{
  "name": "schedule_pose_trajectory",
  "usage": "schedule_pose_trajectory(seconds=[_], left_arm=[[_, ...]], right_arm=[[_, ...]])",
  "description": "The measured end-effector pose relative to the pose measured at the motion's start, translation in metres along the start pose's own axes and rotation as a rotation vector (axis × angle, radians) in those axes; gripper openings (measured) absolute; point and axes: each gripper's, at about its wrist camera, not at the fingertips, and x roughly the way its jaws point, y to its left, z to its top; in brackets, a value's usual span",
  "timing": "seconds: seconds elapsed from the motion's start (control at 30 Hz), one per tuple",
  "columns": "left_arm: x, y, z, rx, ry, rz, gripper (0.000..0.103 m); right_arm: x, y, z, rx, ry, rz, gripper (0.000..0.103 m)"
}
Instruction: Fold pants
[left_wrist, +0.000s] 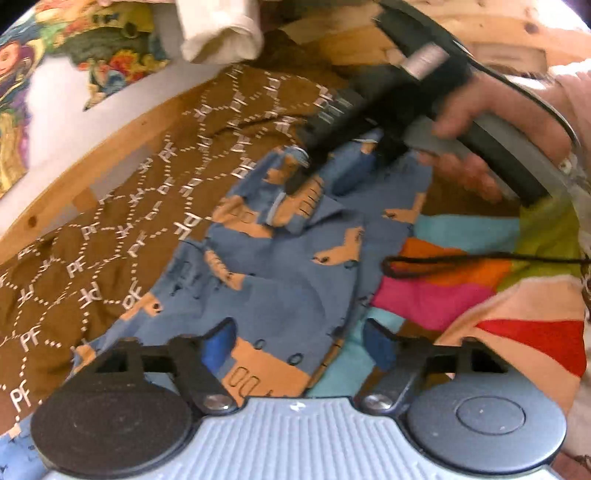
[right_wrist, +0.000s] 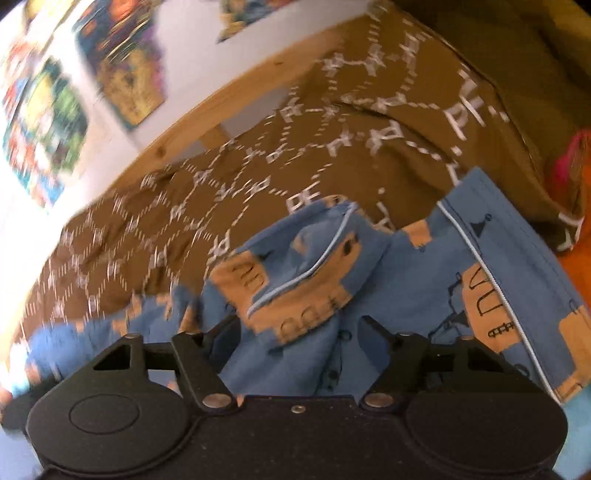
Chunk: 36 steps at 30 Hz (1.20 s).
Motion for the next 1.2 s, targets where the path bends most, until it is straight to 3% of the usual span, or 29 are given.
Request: schedule_pose_trajectory(seconds=[0.07, 0.1, 0.17, 0.2, 0.23, 0.43, 0.6, 0.67, 0.73, 0.77, 0.8, 0.83, 0.9, 1.07, 1.2], left_arm=[[0.004, -0.001, 0.001, 0.012, 0.015, -0.011, 0.05], [0.005, -0.001, 0.001, 0.014, 0.026, -0.018, 0.037], [0.008, -0.001, 0.001, 0.019, 0.04, -0.029, 0.02], [0.007, -0.002, 0.001, 0.019, 0.038, -0.032, 0.015], [0.006, -0.002, 0.002, 0.02, 0.033, -0.031, 0.012], [-0.003, -0.001, 0.004, 0.051, 0.006, -0.053, 0.004], [-0.003, -0.001, 0.004, 0.092, 0.024, -0.12, 0.004], [-0.002, 0.003, 0.004, 0.077, 0.034, -0.157, 0.01], [-0.004, 0.01, 0.005, 0.042, 0.035, -0.195, 0.038], [-0.006, 0.015, 0.007, 0.027, 0.03, -0.204, 0.06], [-0.01, 0.02, 0.01, 0.02, 0.016, -0.208, 0.064], [-0.012, 0.024, 0.013, 0.022, 0.01, -0.211, 0.064], [-0.013, 0.036, 0.023, 0.041, 0.015, -0.204, 0.064], [0.003, 0.069, 0.076, 0.128, 0.034, -0.132, 0.067], [0.021, 0.091, 0.143, 0.075, 0.053, -0.137, 0.078]], right_arm=[[0.006, -0.004, 0.007, 0.043, -0.005, 0.003, 0.067], [0.007, -0.005, 0.01, 0.065, -0.009, 0.002, 0.058], [0.01, -0.01, 0.014, 0.111, -0.012, -0.008, 0.035], [0.009, -0.012, 0.015, 0.127, -0.016, -0.011, 0.021], [0.007, -0.013, 0.015, 0.131, -0.021, -0.015, 0.015], [-0.038, -0.01, 0.028, 0.055, -0.065, -0.013, 0.012], [-0.081, -0.017, 0.043, -0.083, -0.003, -0.1, 0.014], [-0.083, -0.025, 0.039, -0.139, 0.068, -0.154, 0.02], [-0.085, -0.029, 0.031, -0.158, 0.096, -0.207, 0.031], [-0.086, -0.03, 0.024, -0.17, 0.097, -0.24, 0.035], [-0.09, -0.03, 0.015, -0.183, 0.091, -0.266, 0.047], [-0.095, -0.03, 0.006, -0.183, 0.078, -0.276, 0.06], [-0.106, -0.031, -0.011, -0.132, 0.029, -0.274, 0.066], [-0.127, -0.045, -0.044, 0.111, -0.093, -0.221, 0.067], [-0.125, -0.043, -0.059, 0.111, -0.166, -0.218, 0.067]])
